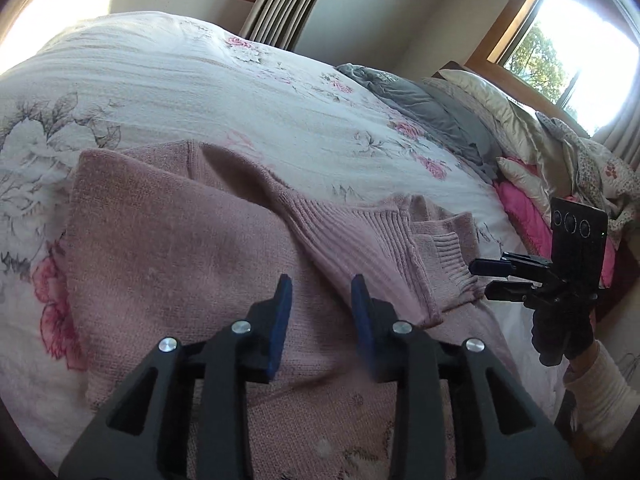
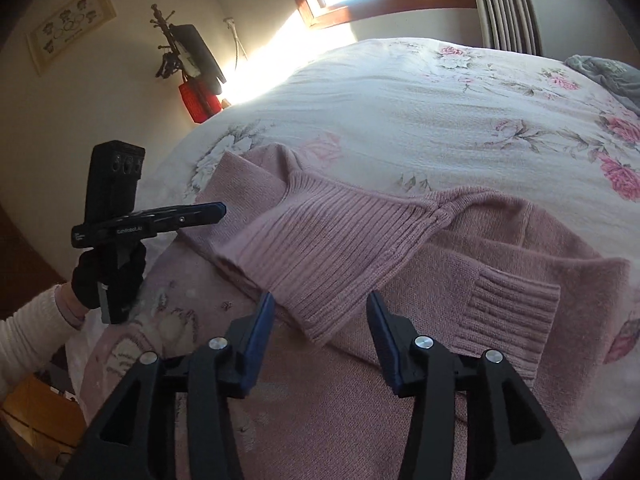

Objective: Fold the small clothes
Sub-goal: 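Fold the collar down toward the hem with both grippers and release, then grasp the folded sweater edge with both grippers and hold it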

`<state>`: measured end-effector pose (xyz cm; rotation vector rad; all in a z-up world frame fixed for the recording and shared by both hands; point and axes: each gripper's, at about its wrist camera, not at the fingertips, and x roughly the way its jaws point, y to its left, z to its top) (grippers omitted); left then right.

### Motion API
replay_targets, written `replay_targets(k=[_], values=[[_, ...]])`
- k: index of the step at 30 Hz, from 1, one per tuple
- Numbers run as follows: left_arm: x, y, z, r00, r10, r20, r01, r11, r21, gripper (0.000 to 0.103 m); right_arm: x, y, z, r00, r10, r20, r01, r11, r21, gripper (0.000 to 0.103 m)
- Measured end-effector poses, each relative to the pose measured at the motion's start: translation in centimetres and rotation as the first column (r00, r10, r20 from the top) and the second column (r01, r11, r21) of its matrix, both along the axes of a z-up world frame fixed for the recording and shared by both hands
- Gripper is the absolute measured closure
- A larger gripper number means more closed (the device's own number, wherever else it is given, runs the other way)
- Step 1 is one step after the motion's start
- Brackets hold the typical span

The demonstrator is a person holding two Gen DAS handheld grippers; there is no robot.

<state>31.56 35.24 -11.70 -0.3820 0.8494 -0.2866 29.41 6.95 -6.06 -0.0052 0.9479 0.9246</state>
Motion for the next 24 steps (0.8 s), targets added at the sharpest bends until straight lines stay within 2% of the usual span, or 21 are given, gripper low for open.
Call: replay_targets(k=[1, 3, 5, 9, 10, 11, 12, 13, 14, 15, 18, 22, 24], values=[[0.1, 0.4, 0.2, 1.000, 0.013, -0.007, -0.013, 1.000, -0.019, 0.061, 0.5, -0.6, 0.2, 0.999, -0.023, -0.026, 0.024, 0.999, 0.035, 0.051], [1.0, 0.7, 0.2, 0.998, 0.036, -0.045, -0.038, 0.998, -0.052, 0.054, 1.8, -1.5, 0.0, 0.991, -0.074, -0.112, 0.083, 0.993, 0.086, 0.048], [2.3, 0.4, -0.1, 0.996, 0.039, -0.080, -0.046, 0.996, -0.081, 0.053, 3.5, -1.6, -1.0, 0.970, -0.126, -0.206, 0.150, 0.983, 0.106, 0.047], [5.3, -0.7, -2.1, 0.984, 0.052, -0.173, -0.074, 0.990, -0.123, 0.050, 6.4, -0.6, -4.2, 0.928, -0.188, -0.323, 0.220, 0.973, 0.065, 0.047], [5.9, -1.0, -2.6, 0.980, 0.054, -0.190, -0.079, 0.989, -0.127, 0.052, 6.9, -0.2, -5.1, 0.917, -0.194, -0.349, 0.228, 0.972, 0.057, 0.048], [6.6, -1.2, -3.0, 0.979, 0.067, -0.195, -0.093, 0.988, -0.123, 0.055, 7.3, 0.2, -5.7, 0.910, -0.199, -0.365, 0.234, 0.971, 0.054, 0.055], [7.0, -1.3, -3.2, 0.978, 0.079, -0.195, -0.104, 0.987, -0.123, 0.066, 7.5, 0.6, -6.3, 0.907, -0.196, -0.372, 0.233, 0.971, 0.058, 0.064], [7.6, -1.4, -3.4, 0.976, 0.084, -0.202, -0.111, 0.986, -0.126, 0.081, 7.8, 0.9, -6.7, 0.906, -0.198, -0.375, 0.234, 0.971, 0.052, 0.084], [8.2, -1.4, -3.6, 0.973, 0.100, -0.209, -0.127, 0.984, -0.122, 0.090, 8.1, 1.1, -6.8, 0.904, -0.214, -0.370, 0.247, 0.968, 0.044, 0.090], [8.7, -1.4, -3.5, 0.972, 0.116, -0.205, -0.142, 0.983, -0.119, 0.095, 8.4, 1.0, -6.7, 0.904, -0.223, -0.365, 0.259, 0.965, 0.052, 0.091], [9.2, -0.8, -2.6, 0.978, 0.155, -0.140, -0.168, 0.982, -0.085, 0.096, 9.2, 0.3, -5.8, 0.908, -0.265, -0.324, 0.302, 0.951, 0.070, 0.092], [9.3, 0.0, -4.1, 0.973, 0.148, -0.179, -0.161, 0.985, -0.056, 0.094, 9.8, 0.1, -7.4, 0.894, -0.286, -0.345, 0.302, 0.953, -0.009, 0.093], [8.6, 0.0, -3.7, 0.977, 0.135, -0.167, -0.146, 0.988, -0.058, 0.093, 9.6, -0.2, -7.5, 0.893, -0.278, -0.354, 0.299, 0.954, 0.005, 0.092]])
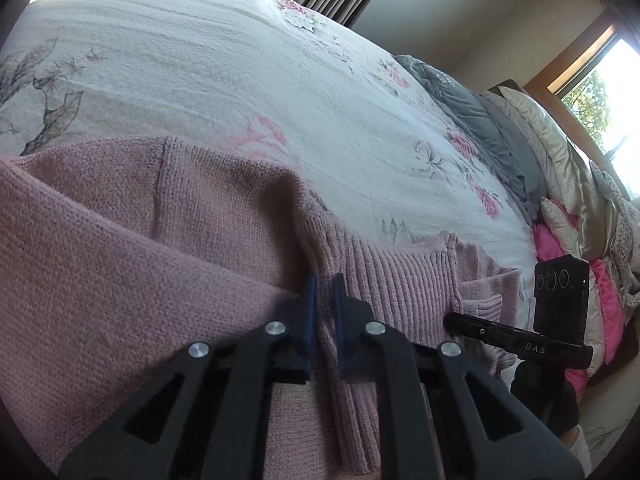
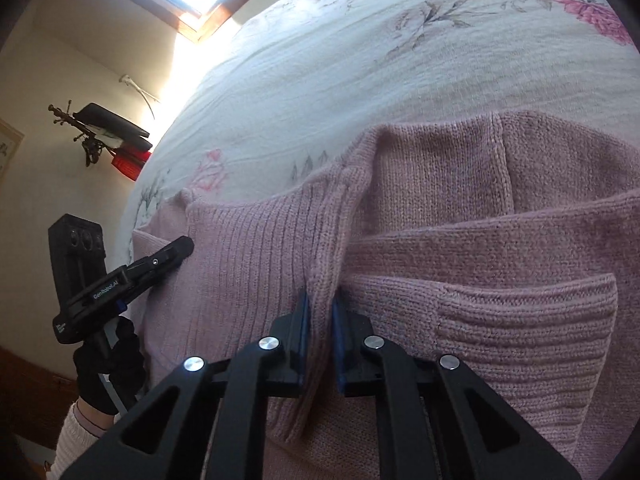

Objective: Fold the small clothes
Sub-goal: 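Grasp the folded sweater edge with both grippers and hold it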

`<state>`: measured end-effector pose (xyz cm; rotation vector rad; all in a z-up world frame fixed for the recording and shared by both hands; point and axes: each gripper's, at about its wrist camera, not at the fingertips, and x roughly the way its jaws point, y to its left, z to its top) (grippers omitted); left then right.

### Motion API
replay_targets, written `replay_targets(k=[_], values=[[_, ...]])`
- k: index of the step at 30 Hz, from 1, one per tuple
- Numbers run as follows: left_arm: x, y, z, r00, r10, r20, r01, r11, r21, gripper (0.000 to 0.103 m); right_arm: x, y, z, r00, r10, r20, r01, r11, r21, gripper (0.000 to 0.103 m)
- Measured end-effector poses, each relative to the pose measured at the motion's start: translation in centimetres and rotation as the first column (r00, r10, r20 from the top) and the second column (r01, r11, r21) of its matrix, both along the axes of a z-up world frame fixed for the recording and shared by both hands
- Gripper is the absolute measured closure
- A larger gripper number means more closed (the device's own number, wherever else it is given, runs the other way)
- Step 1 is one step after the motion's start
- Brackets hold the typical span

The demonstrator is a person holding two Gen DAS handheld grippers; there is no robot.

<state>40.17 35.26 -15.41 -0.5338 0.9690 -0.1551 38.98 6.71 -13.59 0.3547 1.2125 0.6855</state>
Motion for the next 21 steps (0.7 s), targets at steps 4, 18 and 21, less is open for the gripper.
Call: replay_targets(k=[4, 18, 21], values=[[-3.0, -0.9, 1.3, 1.000, -0.023, 0.001, 0.023, 0.998, -0.064, 0.060, -2.1, -0.9, 1.5, 1.000, 0.014, 0.025, -0.014, 0.999, 0.031, 0.069], [-6.6, -1.3, -1.3, 0.996, -0.014, -0.090, 0.008, 0.997, -0.070, 0.097, -5.6, -1.7, 0.3, 0.999, 0.004, -0.045, -0.005, 0.999, -0.042, 0.093], [-6.7, -1.7, -1.3, 0.997, -0.020, -0.080, 0.018, 0.999, -0.028, 0.095, -5.3, -1.8, -0.7, 0.998, 0.000, -0.059, -0.002, 0.999, -0.034, 0.093]])
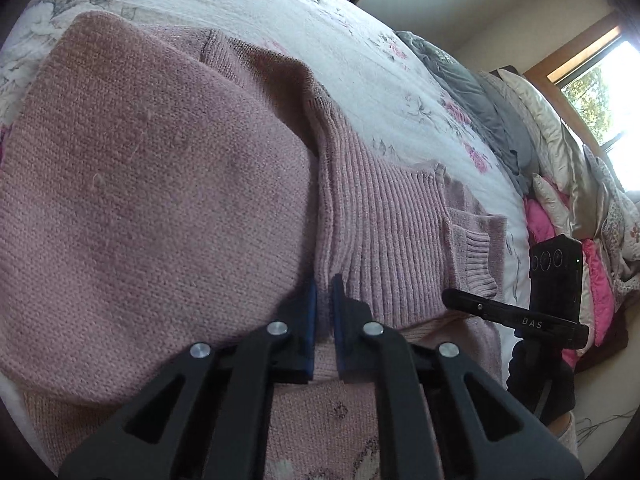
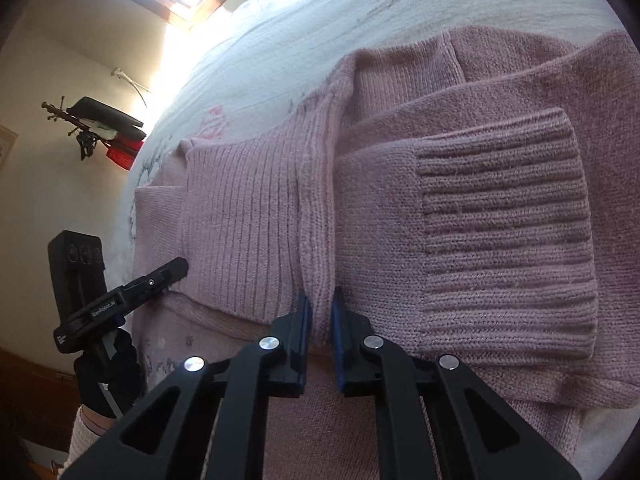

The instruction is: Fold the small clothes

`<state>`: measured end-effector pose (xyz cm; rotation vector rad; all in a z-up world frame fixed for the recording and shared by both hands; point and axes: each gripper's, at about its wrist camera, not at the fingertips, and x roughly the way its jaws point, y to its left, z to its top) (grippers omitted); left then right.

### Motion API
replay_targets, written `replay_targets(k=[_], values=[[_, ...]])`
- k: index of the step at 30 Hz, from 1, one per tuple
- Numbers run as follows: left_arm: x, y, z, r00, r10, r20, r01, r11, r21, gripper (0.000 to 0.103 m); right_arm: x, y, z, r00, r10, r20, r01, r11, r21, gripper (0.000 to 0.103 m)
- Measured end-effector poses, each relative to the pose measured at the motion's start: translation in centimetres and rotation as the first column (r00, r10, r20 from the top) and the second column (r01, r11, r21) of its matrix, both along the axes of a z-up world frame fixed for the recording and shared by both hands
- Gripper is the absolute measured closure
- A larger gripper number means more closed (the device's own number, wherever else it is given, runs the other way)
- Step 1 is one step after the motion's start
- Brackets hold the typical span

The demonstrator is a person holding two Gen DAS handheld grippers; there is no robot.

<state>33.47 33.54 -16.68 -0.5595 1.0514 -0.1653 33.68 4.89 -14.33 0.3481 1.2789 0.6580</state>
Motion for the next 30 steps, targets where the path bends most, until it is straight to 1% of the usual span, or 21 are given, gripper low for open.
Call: replay_targets(k=[1, 3, 5, 6, 7, 8, 9, 10, 11, 12, 13, 15, 17, 18, 20, 21, 23, 25, 26, 28, 30], values=[[-0.1, -0.2, 0.2, 1.000, -0.002, 0.002, 0.002, 1.000, 0.009, 0.095, 0.0, 0.0, 0.1, 1.000, 0.004, 0.008, -0.004, 1.000, -0.001, 0.093], [-0.7, -0.4, 1.0, 1.000, 0.005, 0.000, -0.005, 0.999, 0.034, 0.092, -0.6, -0.5, 0.9, 1.000, 0.006, 0.031, -0.006, 1.000, 0.011, 0.088], [-2.3, -0.8, 2.3, 1.000, 0.008, 0.012, -0.008, 0.997, 0.075, 0.082, -2.2, -1.6, 2.1, 0.998, -0.009, 0.066, 0.008, 1.000, 0.015, 0.082], [-3.6, -1.2, 3.1, 1.000, 0.009, 0.028, -0.012, 0.994, 0.108, 0.070, -3.5, -2.1, 2.8, 0.995, -0.017, 0.094, 0.016, 1.000, 0.013, 0.081], [-5.1, -1.5, 3.8, 0.999, 0.012, 0.040, -0.017, 0.990, 0.139, 0.061, -5.3, -2.9, 3.4, 0.992, -0.026, 0.124, 0.025, 1.000, 0.004, 0.080], [-7.2, -2.1, 4.5, 0.999, 0.008, 0.051, -0.016, 0.987, 0.161, 0.057, -7.5, -3.8, 3.9, 0.987, -0.030, 0.158, 0.032, 0.999, -0.007, 0.079], [-9.4, -2.6, 5.0, 0.998, 0.001, 0.067, -0.013, 0.985, 0.172, 0.051, -10.1, -4.6, 4.4, 0.980, -0.034, 0.194, 0.038, 0.999, -0.016, 0.078], [-11.8, -3.2, 5.4, 0.997, -0.004, 0.080, -0.011, 0.981, 0.192, 0.043, -12.8, -5.4, 4.7, 0.974, -0.038, 0.224, 0.044, 0.999, -0.025, 0.073], [-14.4, -3.8, 5.5, 0.997, -0.004, 0.080, -0.014, 0.974, 0.226, 0.039, -15.6, -6.2, 4.9, 0.968, -0.044, 0.247, 0.056, 0.998, -0.042, 0.067], [-17.0, -4.5, 5.6, 0.997, 0.006, 0.071, -0.026, 0.962, 0.274, 0.036, -18.5, -7.1, 4.9, 0.962, -0.052, 0.269, 0.073, 0.995, -0.067, 0.064], [-19.4, -4.9, 5.6, 0.998, 0.016, 0.063, -0.035, 0.950, 0.310, 0.036, -21.3, -7.9, 4.9, 0.956, -0.057, 0.289, 0.089, 0.991, -0.097, 0.060], [-24.3, -5.7, 5.6, 0.998, 0.027, 0.054, -0.045, 0.929, 0.367, 0.034, -25.9, -9.4, 4.7, 0.952, -0.063, 0.301, 0.115, 0.981, -0.158, 0.057], [-28.6, -5.9, 6.0, 0.997, 0.059, 0.049, -0.074, 0.898, 0.433, 0.032, -29.5, -11.0, 4.3, 0.958, -0.080, 0.276, 0.137, 0.971, -0.195, 0.053], [-30.4, -5.8, 6.1, 0.996, 0.076, 0.045, -0.088, 0.891, 0.446, 0.031, -30.9, -11.9, 4.2, 0.962, -0.095, 0.255, 0.144, 0.972, -0.184, 0.053], [-33.6, -5.2, 6.4, 0.993, 0.110, 0.044, -0.118, 0.893, 0.435, 0.029, -33.1, -13.9, 3.8, 0.967, -0.135, 0.216, 0.166, 0.977, -0.135, 0.051], [-34.8, -4.9, 6.4, 0.991, 0.127, 0.044, -0.134, 0.893, 0.430, 0.028, -34.0, -14.8, 3.6, 0.967, -0.157, 0.203, 0.185, 0.974, -0.128, 0.051], [-36.5, -4.5, 6.2, 0.988, 0.152, 0.023, -0.146, 0.882, 0.448, 0.028, -35.4, -16.0, 3.5, 0.965, -0.179, 0.192, 0.205, 0.971, -0.125, 0.050], [-37.8, -4.2, 5.8, 0.988, 0.154, 0.016, -0.145, 0.882, 0.449, 0.028, -36.4, -16.4, 3.1, 0.963, -0.192, 0.188, 0.216, 0.969, -0.116, 0.050], [-38.3, -4.0, 5.5, 0.987, 0.160, 0.007, -0.146, 0.883, 0.446, 0.028, -36.8, -16.5, 2.8, 0.967, -0.185, 0.176, 0.207, 0.972, -0.113, 0.050], [-39.2, -3.5, 4.8, 0.987, 0.161, -0.011, -0.143, 0.901, 0.410, 0.028, -37.4, -16.3, 2.0, 0.970, -0.176, 0.169, 0.200, 0.970, -0.140, 0.050], [-39.7, -3.2, 4.2, 0.985, 0.173, -0.024, -0.150, 0.907, 0.393, 0.028, -37.7, -15.9, 1.4, 0.972, -0.168, 0.161, 0.193, 0.969, -0.156, 0.050]])
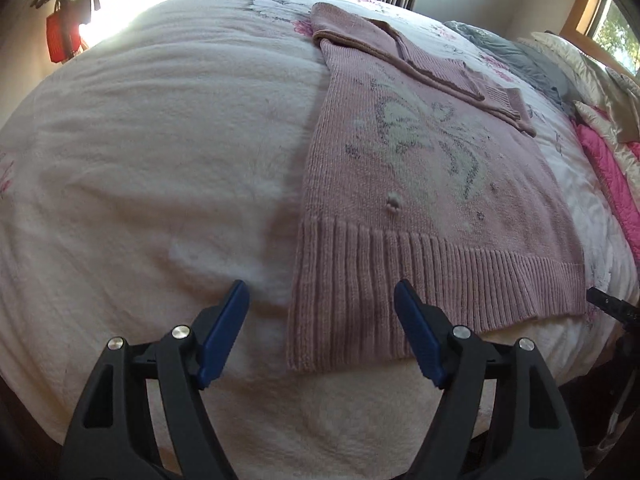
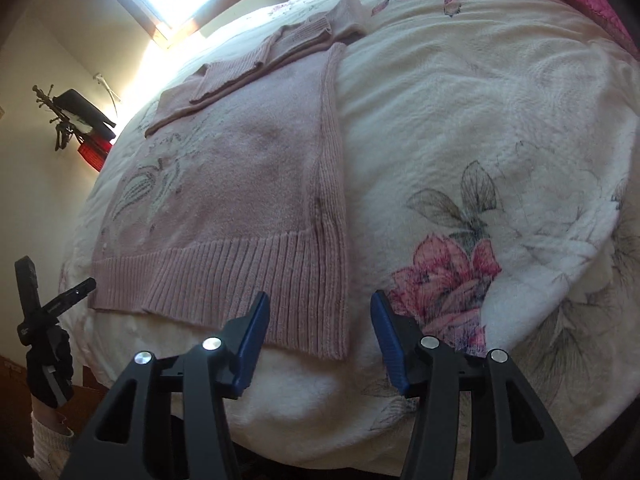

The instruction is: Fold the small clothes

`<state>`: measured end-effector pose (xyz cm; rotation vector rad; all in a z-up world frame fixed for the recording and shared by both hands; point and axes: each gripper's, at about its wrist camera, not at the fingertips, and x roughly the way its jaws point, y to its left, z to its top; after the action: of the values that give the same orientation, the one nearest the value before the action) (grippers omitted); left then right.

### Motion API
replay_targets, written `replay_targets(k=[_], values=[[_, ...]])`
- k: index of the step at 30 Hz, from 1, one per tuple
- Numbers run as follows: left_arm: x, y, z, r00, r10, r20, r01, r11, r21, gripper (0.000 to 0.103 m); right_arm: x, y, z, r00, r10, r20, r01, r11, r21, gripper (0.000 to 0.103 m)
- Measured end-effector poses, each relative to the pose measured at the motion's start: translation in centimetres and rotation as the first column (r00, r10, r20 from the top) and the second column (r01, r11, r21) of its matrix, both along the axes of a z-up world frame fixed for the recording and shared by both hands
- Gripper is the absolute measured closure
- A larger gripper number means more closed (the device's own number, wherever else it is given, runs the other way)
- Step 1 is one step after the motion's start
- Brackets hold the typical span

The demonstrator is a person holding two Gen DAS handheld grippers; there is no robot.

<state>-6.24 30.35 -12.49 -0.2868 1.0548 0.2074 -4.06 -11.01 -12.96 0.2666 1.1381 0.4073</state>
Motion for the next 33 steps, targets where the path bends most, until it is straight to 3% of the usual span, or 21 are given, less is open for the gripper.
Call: replay_targets(k=[12, 18, 20, 24, 28, 33], values=[[0.5, -0.2, -0.9, 0.998, -0.041, 0.045, 0.047, 0.989, -0.140, 0.030, 1.3, 1.2, -1.6, 0.995, 0.069, -0.076, -0.064, 0.996, 0.060, 0.050], [0.2, 0.7, -1.1, 0.999, -0.010, 0.041, 0.018, 0.980, -0.200, 0.053, 1.3, 0.6, -2.3, 0.991, 0.093, -0.100, -0.084, 0.992, 0.090, 0.051], [0.3, 0.9, -1.1, 0.999, -0.001, 0.036, 0.008, 0.977, -0.211, 0.067, 1.3, 0.7, -2.6, 0.988, 0.112, -0.105, -0.099, 0.988, 0.120, 0.068], [0.3, 1.4, -1.0, 0.999, 0.018, 0.033, -0.009, 0.966, -0.260, 0.092, 1.5, 0.5, -3.0, 0.986, 0.115, -0.120, -0.096, 0.983, 0.154, 0.082], [0.1, 1.8, 0.0, 0.998, 0.017, 0.068, 0.005, 0.952, -0.307, 0.093, 1.6, -0.2, -1.9, 0.987, 0.121, -0.107, -0.092, 0.965, 0.245, 0.087], [0.6, 2.0, 3.2, 0.985, 0.004, 0.170, 0.057, 0.933, -0.355, 0.094, 2.4, -1.0, 1.9, 0.991, 0.127, -0.032, -0.106, 0.921, 0.376, 0.091]])
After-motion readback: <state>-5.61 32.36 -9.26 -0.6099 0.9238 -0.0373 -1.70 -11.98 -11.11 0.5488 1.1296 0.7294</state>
